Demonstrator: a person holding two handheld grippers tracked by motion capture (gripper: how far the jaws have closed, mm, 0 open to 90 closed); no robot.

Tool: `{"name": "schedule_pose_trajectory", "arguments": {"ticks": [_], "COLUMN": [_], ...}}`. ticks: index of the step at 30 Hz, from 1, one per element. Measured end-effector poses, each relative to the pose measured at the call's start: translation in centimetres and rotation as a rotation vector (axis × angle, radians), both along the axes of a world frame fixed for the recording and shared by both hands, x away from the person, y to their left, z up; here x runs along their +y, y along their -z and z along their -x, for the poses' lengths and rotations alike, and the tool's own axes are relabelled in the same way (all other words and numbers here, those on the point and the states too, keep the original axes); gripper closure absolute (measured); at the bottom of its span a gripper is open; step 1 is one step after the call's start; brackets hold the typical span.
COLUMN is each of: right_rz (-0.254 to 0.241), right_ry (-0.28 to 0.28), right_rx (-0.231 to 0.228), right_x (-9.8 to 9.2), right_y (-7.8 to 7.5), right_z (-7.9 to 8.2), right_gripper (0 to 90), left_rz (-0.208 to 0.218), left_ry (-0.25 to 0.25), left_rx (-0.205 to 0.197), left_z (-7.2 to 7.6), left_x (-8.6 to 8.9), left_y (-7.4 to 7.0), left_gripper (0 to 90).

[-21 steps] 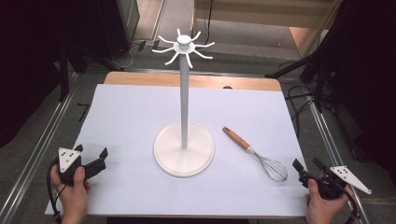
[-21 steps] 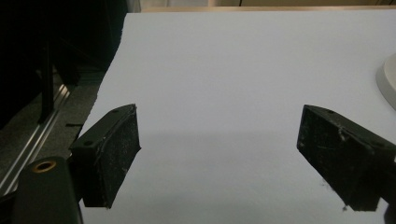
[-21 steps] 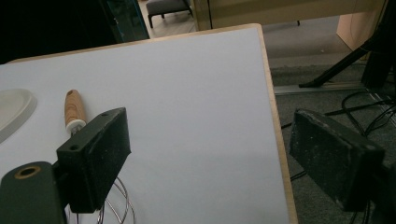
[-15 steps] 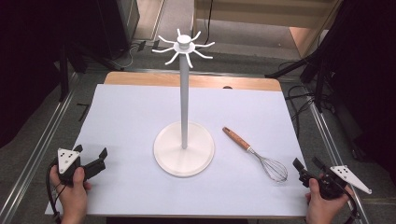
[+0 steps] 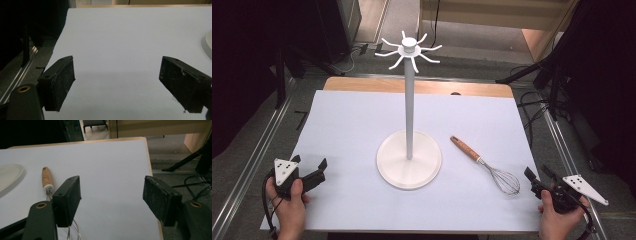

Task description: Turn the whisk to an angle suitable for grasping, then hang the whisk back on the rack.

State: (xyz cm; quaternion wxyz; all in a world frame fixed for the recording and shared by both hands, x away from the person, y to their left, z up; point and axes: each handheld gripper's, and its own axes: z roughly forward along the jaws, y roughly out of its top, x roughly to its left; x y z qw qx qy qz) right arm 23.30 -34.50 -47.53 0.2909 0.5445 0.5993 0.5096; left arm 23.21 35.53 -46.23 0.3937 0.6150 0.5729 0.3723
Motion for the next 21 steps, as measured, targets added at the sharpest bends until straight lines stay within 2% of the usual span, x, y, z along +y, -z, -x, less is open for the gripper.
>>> {"name": "schedule_pose_trajectory", "arguments": {"ticks": [3,6,9,12,14,16,18,21], "right_rz": [0.011,0.019,0.033,0.024,0.005,-0.040,-0.075,-0.009], "right_ry": [-0.023,-0.029,-0.032,-0.025,-0.035,-0.122,-0.185,-0.216], "right_rx": [-0.010,-0.008,-0.002,-0.016,-0.002,0.047,0.055,0.091], "right_x": [0.1,0.2,0.0,-0.3,-0.6,-0.9,-1.0,-0.6], "right_y": [-0.6,-0.9,-1.3,-1.6,-2.0,-2.3,-2.5,-3.0], "right_z": [0.0,0.0,-0.4,-0.4,-0.5,-0.6,-0.4,-0.3], "right_gripper": [36.1,37.5,42.6,43.8,46.3,48.4,45.2,43.4], "left_rz": [0.010,0.008,0.002,0.000,0.002,-0.002,-0.005,-0.009], "left_ry": [0.002,0.003,0.000,0.000,0.000,0.002,0.000,0.004], "left_rx": [-0.007,-0.004,0.001,0.003,0.001,0.006,0.008,0.010], "left_z": [0.0,0.0,0.0,0.0,0.0,-0.1,-0.1,-0.1], "left_x": [0.1,0.1,0.0,0.0,0.0,0.0,-0.1,-0.1], "left_y": [0.0,0.0,0.0,0.0,0.0,0.0,0.0,0.0], "left_gripper": [14.1,14.1,14.1,14.1,14.1,14.1,14.1,14.1]}}
